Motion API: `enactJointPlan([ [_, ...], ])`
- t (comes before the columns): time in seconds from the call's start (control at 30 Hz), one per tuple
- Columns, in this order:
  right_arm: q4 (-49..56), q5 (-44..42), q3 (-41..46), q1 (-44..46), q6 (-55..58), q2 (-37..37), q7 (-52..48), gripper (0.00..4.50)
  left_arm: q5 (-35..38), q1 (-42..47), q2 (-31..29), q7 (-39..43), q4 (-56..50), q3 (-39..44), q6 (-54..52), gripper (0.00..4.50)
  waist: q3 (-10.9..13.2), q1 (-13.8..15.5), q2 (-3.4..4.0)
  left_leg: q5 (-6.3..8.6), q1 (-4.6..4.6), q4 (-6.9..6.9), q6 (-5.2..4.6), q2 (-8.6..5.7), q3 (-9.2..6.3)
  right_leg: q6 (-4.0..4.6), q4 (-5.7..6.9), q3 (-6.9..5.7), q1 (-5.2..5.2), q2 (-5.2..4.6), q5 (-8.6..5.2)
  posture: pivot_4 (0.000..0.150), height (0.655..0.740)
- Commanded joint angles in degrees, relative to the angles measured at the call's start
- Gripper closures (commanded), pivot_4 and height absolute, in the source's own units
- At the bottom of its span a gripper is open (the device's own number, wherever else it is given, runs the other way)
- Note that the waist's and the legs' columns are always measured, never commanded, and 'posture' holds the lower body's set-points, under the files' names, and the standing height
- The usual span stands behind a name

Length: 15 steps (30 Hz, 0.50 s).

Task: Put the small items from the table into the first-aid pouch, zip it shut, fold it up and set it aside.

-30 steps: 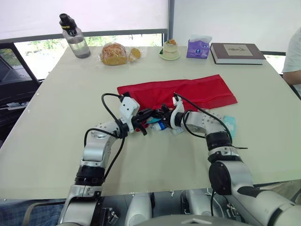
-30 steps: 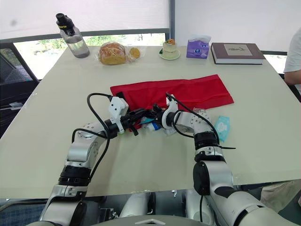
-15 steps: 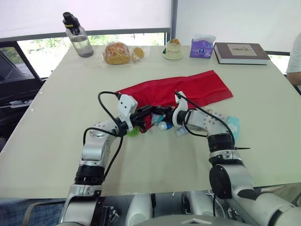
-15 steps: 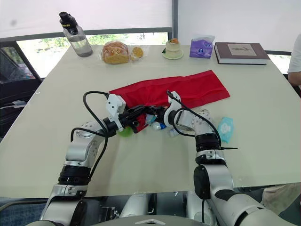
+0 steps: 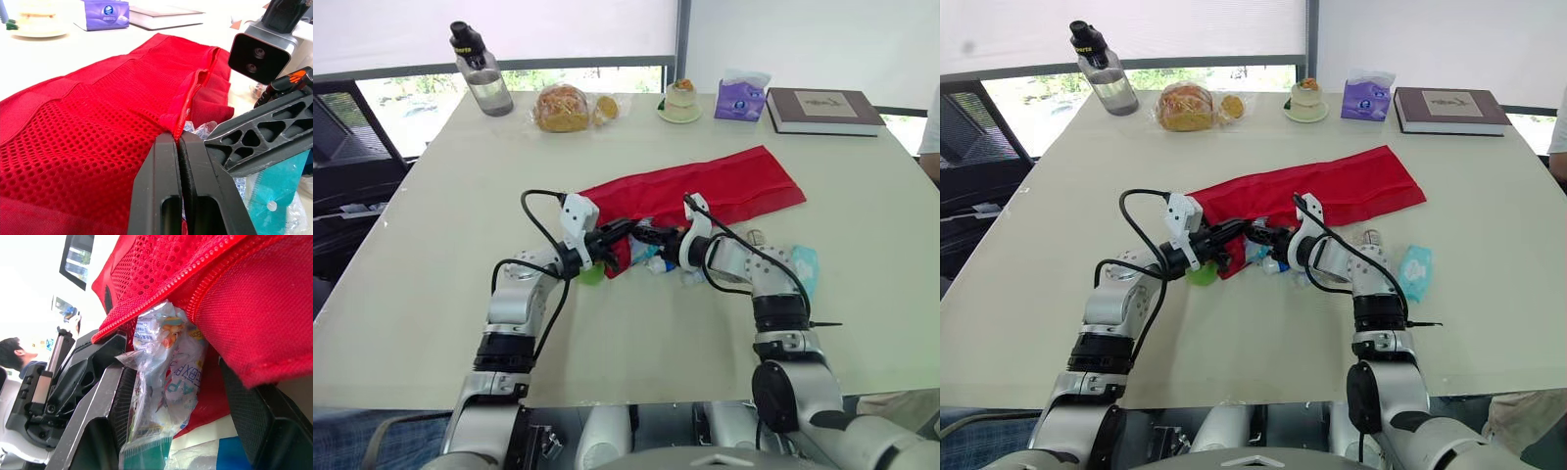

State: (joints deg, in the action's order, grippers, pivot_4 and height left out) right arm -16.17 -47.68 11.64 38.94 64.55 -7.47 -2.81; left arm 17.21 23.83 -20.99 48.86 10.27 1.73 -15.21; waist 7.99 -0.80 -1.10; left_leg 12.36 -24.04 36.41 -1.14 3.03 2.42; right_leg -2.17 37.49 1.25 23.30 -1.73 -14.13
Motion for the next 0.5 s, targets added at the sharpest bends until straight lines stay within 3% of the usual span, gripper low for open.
enactJointPlan([
  [0.03, 3.8, 0.0, -1.9, -0.7, 1.0, 1.2, -3.2, 1.58, -0.1, 0.0, 0.6, 2.7, 2.7, -2.8, -0.1, 4.5, 0.0, 0.0, 0.0, 0.0, -0.07, 0.0, 0.0, 0.0, 0.0, 0.0, 0.0, 0.0, 0.06, 0.0, 0.0, 0.15, 0.74],
  [0.23, 7.3, -0.1, -0.6, -0.8, 1.6, 3.6, -4.2, 1.58, 0.0, 0.6, 0.2, 4.7, 5.2, -3.2, 0.9, 4.5, 0.1, -0.1, 0.03, -0.01, -0.7, 0.04, 0.0, -0.01, 0.1, -0.03, 0.02, -0.12, 0.56, 0.09, 0.03, 0.15, 0.74],
  [0.5, 13.0, 0.9, -2.3, -2.6, 3.3, 10.3, -7.7, 1.58, -0.2, 1.4, 0.5, 5.1, 6.8, -3.2, 1.7, 4.5, 0.1, -0.1, 0.06, 0.0, -0.72, 0.02, 0.0, -0.04, 0.15, -0.04, 0.02, -0.12, 0.57, 0.06, 0.03, 0.15, 0.74],
])
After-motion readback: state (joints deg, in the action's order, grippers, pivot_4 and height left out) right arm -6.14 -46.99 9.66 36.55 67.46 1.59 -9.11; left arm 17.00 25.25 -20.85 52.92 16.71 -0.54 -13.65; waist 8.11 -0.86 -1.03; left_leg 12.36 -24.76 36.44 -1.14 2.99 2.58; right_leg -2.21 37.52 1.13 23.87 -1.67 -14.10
